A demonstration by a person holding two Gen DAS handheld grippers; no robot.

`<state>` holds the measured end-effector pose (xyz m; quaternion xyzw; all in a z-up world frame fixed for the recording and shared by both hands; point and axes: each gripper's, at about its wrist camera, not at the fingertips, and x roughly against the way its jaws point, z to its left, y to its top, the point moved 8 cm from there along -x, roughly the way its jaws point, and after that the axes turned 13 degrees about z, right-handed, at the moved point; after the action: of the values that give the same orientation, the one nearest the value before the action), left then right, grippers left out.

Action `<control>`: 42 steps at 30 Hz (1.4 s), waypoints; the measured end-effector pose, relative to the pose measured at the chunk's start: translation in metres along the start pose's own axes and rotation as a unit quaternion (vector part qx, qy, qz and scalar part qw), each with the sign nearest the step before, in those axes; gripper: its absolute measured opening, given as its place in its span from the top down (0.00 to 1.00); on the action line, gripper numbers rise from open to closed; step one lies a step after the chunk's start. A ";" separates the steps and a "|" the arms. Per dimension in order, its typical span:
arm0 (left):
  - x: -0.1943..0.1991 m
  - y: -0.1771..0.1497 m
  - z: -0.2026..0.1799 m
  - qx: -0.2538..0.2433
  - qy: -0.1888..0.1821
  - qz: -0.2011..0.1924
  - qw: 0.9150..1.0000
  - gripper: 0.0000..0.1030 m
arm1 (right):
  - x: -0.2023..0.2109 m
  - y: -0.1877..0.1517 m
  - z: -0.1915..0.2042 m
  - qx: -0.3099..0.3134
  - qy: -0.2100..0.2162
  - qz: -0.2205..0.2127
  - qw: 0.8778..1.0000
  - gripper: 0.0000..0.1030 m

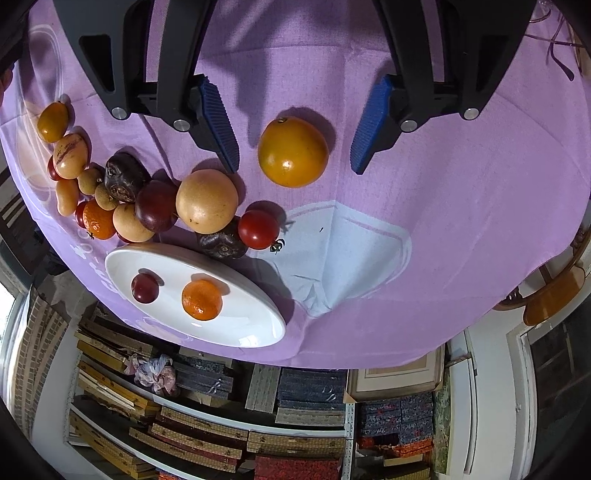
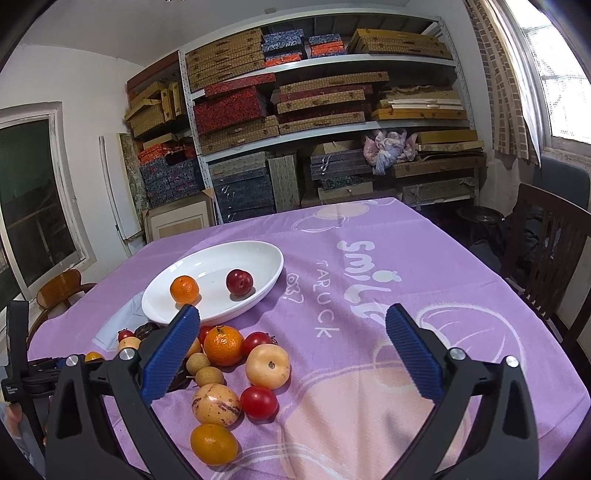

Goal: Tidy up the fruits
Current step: 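Close the left tool around the golden yellow tomato, then close the right tool around the yellow-orange fruit while the left tool holds the tomato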

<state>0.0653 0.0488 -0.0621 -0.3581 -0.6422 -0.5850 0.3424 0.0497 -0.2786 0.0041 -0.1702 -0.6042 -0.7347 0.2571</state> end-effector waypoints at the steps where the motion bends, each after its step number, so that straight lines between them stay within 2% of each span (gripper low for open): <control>1: -0.002 0.000 0.001 0.002 -0.001 0.004 1.000 0.48 | 0.001 0.000 0.000 0.000 0.000 0.001 1.000 0.04; 3: -0.007 0.000 0.003 0.007 -0.006 0.017 1.000 0.55 | 0.001 0.000 0.002 0.002 0.001 0.002 1.000 0.04; 10: -0.008 0.000 0.005 0.011 -0.006 0.019 1.000 0.56 | -0.001 -0.003 0.009 0.016 0.004 0.010 1.000 0.04; 13: -0.009 -0.001 0.002 0.005 -0.008 0.022 1.000 0.62 | -0.003 -0.004 0.013 0.024 0.004 0.014 1.000 0.04; 19: -0.009 0.000 0.000 -0.001 -0.004 0.021 1.000 0.62 | -0.007 -0.009 0.018 0.035 0.001 0.022 0.999 0.04; 23: -0.005 0.001 -0.003 -0.012 0.005 0.011 1.000 0.62 | -0.007 -0.010 0.020 0.041 -0.001 0.022 0.999 0.04; 28: 0.010 0.002 -0.006 -0.027 0.031 -0.026 0.999 0.62 | -0.005 -0.013 0.027 0.051 0.003 0.034 0.998 0.04; 31: 0.018 0.003 -0.007 -0.026 0.029 -0.040 0.998 0.62 | -0.003 -0.021 0.033 0.059 0.011 0.056 0.997 0.04; 34: 0.024 0.003 -0.007 -0.026 0.031 -0.049 0.998 0.62 | -0.004 -0.040 0.040 0.076 0.012 0.097 0.992 0.04; 37: 0.030 0.002 -0.009 -0.027 0.026 -0.055 0.998 0.62 | -0.003 -0.063 0.047 0.102 -0.001 0.136 0.985 0.04; 40: 0.034 0.001 -0.012 -0.030 0.019 -0.061 0.998 0.62 | 0.000 -0.079 0.052 0.122 -0.010 0.157 0.980 0.04; 41: 0.036 0.000 -0.015 -0.033 0.018 -0.063 0.997 0.62 | 0.001 -0.083 0.053 0.126 -0.011 0.162 0.979 0.06; 42: 0.037 -0.001 -0.016 -0.035 0.017 -0.064 0.997 0.62 | 0.000 -0.086 0.055 0.132 -0.011 0.168 0.977 0.12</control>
<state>0.0466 0.0349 -0.0297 -0.3186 -0.6368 -0.6336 0.3024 -0.0041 -0.2128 -0.0528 -0.2423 -0.6618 -0.5924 0.3904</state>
